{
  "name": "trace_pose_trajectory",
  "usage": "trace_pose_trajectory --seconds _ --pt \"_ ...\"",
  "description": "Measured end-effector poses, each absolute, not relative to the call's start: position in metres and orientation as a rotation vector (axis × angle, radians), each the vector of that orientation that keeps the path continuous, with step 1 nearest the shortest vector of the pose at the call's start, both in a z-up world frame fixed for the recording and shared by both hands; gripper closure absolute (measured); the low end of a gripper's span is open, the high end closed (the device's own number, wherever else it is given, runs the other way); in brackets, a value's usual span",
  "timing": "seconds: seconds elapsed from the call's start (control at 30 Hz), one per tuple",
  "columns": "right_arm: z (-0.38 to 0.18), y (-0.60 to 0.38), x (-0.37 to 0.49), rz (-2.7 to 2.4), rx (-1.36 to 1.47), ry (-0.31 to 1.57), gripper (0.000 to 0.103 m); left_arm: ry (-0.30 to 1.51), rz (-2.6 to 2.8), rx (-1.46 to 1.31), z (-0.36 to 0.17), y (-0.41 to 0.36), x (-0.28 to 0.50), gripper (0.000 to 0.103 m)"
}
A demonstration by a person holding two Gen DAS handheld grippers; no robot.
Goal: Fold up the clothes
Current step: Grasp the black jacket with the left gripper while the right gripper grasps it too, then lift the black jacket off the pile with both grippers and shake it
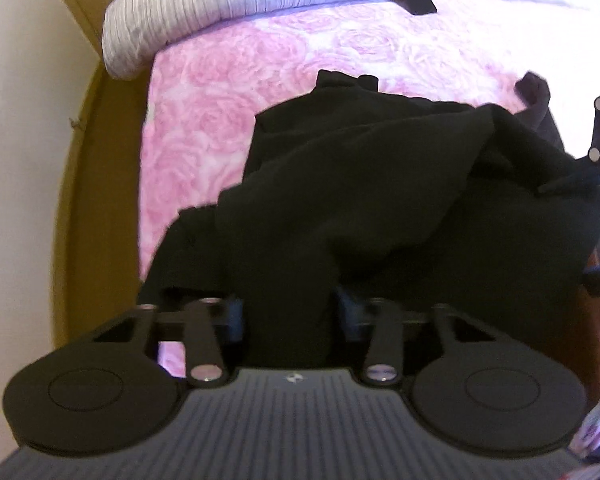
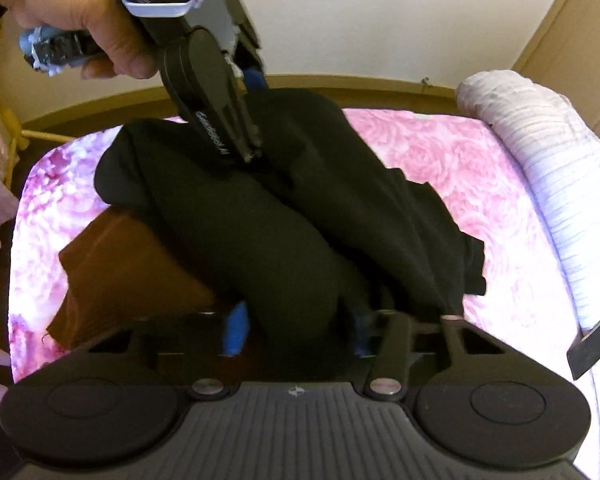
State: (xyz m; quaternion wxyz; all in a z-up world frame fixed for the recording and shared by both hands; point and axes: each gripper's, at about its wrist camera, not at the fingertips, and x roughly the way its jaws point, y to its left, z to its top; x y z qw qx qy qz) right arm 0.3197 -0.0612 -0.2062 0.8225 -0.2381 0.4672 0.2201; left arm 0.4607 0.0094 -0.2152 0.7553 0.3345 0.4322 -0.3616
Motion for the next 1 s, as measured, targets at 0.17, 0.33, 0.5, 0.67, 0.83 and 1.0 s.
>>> trace_pose_trajectory --seconds 0.17,0.33,0.5,0.67,0.83,1.0 --pt "-0.192 -0.064 0.313 0.418 -0.509 0.957 0.084 0.886 -0.769 0.713 -0.196 0.007 0.447 0.093" --pt "-0.147 -0.081 0.308 0.360 -0.461 0.871 0.092 0.799 -0.770 0.565 -0.146 0.015 0.443 0.094" --pt "-0.096 -0.099 0.293 0.304 -0.458 0.768 0.094 0.675 -0.808 0.419 -0.074 0.018 0.444 0.095" --pt "-0.046 -0.122 0.259 0.205 -0.450 0.679 0.095 0.538 -0.933 0.356 -0.007 -0.005 0.422 0.095" --pt "-0.014 -0.163 0.188 0.011 -0.427 0.646 0.095 0.463 -1.103 0.311 0.033 -0.052 0.376 0.095" --pt "0.008 -0.218 0.101 -0.218 -0.400 0.649 0.096 0.405 -1.329 0.303 0.056 -0.125 0.297 0.095"
